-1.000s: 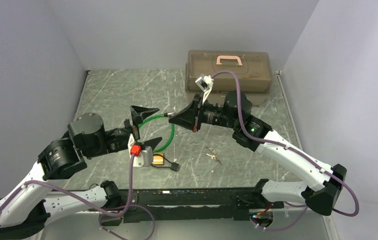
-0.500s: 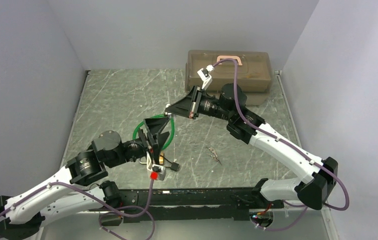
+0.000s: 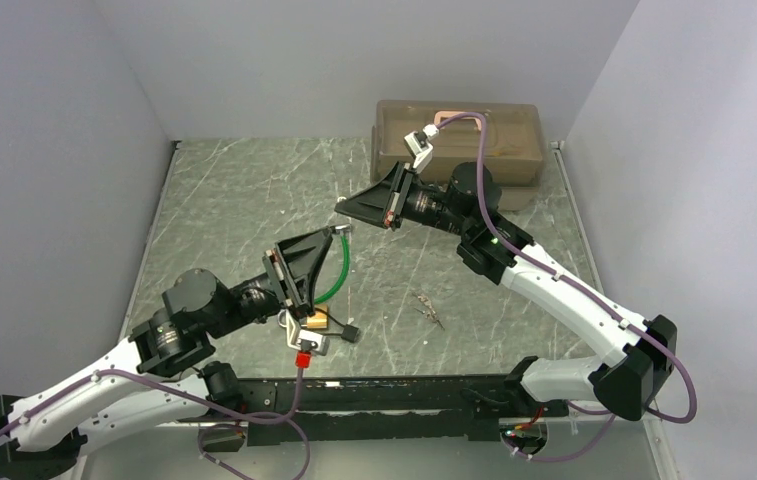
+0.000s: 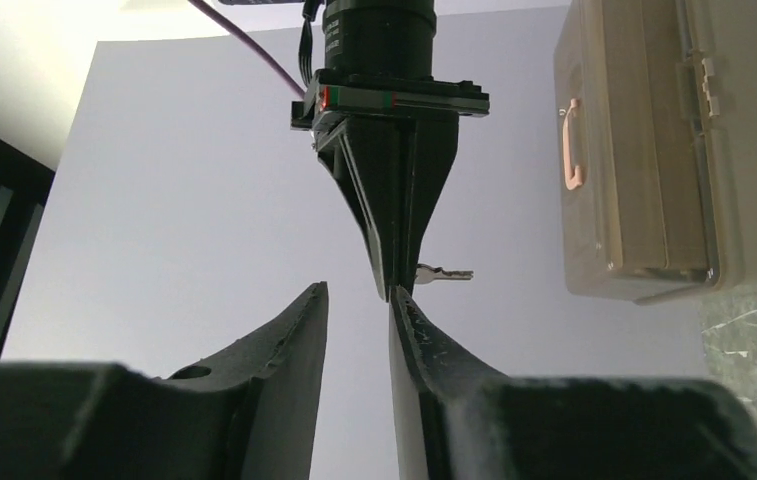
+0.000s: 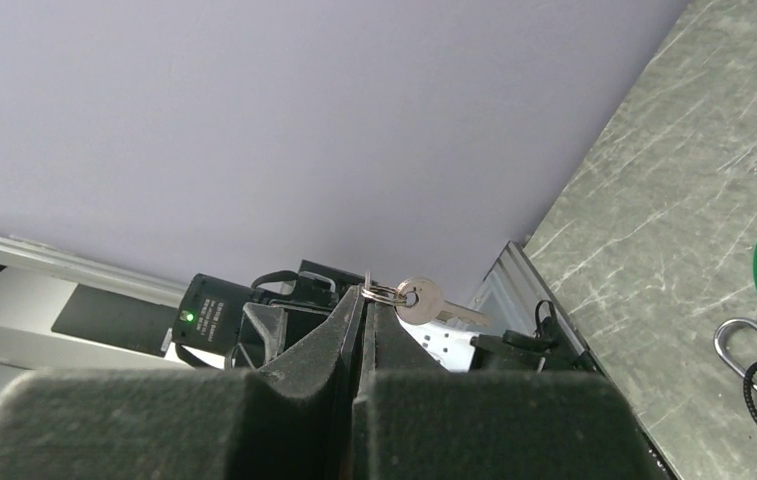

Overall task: Unlock with the key
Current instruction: Adjust the key.

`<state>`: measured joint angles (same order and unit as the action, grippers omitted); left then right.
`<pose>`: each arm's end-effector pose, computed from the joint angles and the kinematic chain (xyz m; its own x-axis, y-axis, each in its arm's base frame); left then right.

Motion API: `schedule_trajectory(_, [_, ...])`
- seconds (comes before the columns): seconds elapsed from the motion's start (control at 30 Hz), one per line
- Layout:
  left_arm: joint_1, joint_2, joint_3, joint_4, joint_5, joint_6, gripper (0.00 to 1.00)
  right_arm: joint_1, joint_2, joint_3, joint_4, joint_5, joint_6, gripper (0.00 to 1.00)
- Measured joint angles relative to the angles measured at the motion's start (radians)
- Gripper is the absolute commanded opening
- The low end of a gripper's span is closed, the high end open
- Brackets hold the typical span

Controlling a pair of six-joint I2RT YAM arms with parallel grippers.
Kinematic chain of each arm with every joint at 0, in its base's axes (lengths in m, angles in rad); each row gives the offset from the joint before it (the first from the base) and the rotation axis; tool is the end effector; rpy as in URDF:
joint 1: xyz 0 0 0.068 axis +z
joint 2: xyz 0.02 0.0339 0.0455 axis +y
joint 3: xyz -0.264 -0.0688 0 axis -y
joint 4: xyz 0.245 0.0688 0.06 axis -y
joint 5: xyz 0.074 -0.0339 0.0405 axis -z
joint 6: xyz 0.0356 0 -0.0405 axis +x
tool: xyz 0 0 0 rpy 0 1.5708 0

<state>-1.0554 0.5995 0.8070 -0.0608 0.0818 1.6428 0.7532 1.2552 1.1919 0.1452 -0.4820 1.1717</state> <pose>0.0654 -0.1213 0.3876 0.8995 0.4290 0.0831 -0.1371 0.0966 0.9858 0.2014 0.2115 0.4175 -0.8458 0.3262 -0.4222 -0.4215 0.0768 0.9036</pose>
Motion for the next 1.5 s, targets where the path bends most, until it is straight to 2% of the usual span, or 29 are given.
schedule_trajectory(0.33, [0.0,0.078,0.011,-0.008,-0.037,0.041,0.29,0.0,0.0,0.0,0.007,-0.024,0.011,0.0])
schedule_trajectory(0.73, [0.0,0.098,0.024,0.031,-0.062,0.047,0.28,0.0,0.0,0.0,0.014,-0.044,0.011,0.0])
schedule_trajectory(0.93, [0.0,0.104,0.032,0.037,-0.087,0.046,0.17,0.0,0.0,0.0,0.014,-0.052,0.011,0.0])
schedule_trajectory(1.2, [-0.002,0.112,0.041,0.031,-0.112,0.045,0.08,0.0,0.0,-0.003,0.032,-0.052,0.012,0.0])
schedule_trajectory(1.3, [-0.002,0.116,0.046,0.029,-0.118,0.044,0.01,0.0,0.0,-0.003,0.039,-0.053,0.013,0.0])
schedule_trajectory(1.5, [-0.005,0.125,0.062,0.014,-0.133,0.042,0.0,-0.001,0.0,-0.003,0.044,-0.053,0.017,0.0])
